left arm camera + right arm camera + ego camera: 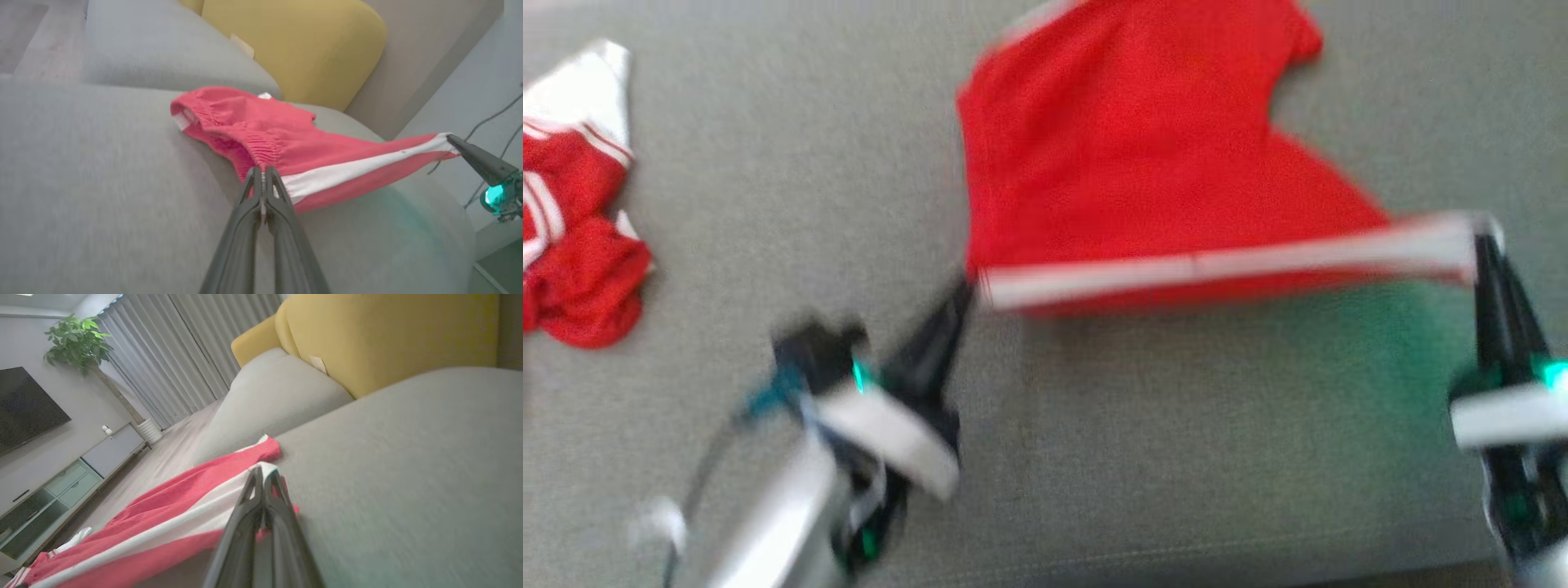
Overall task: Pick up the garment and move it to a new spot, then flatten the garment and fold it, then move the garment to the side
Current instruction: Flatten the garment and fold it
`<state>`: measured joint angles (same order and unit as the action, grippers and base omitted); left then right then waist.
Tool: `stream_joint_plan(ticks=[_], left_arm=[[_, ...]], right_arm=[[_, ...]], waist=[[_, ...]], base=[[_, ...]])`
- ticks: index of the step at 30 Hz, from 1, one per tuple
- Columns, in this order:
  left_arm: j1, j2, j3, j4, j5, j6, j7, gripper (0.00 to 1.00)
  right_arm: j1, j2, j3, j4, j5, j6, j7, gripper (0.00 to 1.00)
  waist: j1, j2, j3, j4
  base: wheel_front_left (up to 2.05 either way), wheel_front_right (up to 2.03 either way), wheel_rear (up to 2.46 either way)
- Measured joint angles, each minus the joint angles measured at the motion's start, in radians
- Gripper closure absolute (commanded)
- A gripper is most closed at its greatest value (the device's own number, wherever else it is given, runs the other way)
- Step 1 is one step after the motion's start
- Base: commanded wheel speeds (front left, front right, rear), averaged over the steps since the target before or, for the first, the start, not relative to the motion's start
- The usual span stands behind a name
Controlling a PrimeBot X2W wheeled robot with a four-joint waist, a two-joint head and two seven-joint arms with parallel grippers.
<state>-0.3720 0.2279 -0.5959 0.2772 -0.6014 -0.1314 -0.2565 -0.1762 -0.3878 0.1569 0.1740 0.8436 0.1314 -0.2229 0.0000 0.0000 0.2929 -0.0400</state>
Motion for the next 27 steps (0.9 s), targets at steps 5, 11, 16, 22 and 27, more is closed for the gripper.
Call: stream_joint_plan(ticks=[5, 11, 16, 22, 27], left_arm=[[0.248, -0.045, 0.059, -0.067, 0.115, 0.000, 0.001, 1.00], [0.413, -0.058, 0.112, -0.140, 0.172, 0.001, 0.001, 1.00], [0.448, -0.076, 0.123, -0.165, 0.165, 0.001, 0.001, 1.00], [0.343, -0.103, 0.108, -0.136, 0.069, 0.001, 0.026, 1.00], [0.198, -0.124, 0.092, -0.093, 0.010, 0.001, 0.079, 1.00]], right_arm=[[0.265, 0.021, -0.091, -0.133, -0.003, 0.000, 0.061, 1.00], [0.445, 0.024, -0.163, -0.321, -0.036, 0.000, 0.160, 1.00], [0.468, 0.023, -0.212, -0.407, -0.106, 0.000, 0.252, 1.00], [0.337, 0.014, -0.213, -0.370, -0.145, 0.000, 0.349, 1.00], [0.181, -0.016, -0.220, -0.298, -0.168, 0.000, 0.410, 1.00]], waist=[[0.0000, 0.0000, -0.100, 0.017], [0.0000, 0.0000, -0.171, 0.035], [-0.0001, 0.0000, -0.185, 0.057], [-0.0001, 0.0000, -0.159, 0.088], [0.0000, 0.0000, -0.122, 0.109]], base=[[0.00, 0.00, 0.00], [0.00, 0.00, 0.00], [0.00, 0.00, 0.00], [0.00, 0.00, 0.00], [0.00, 0.00, 0.00]])
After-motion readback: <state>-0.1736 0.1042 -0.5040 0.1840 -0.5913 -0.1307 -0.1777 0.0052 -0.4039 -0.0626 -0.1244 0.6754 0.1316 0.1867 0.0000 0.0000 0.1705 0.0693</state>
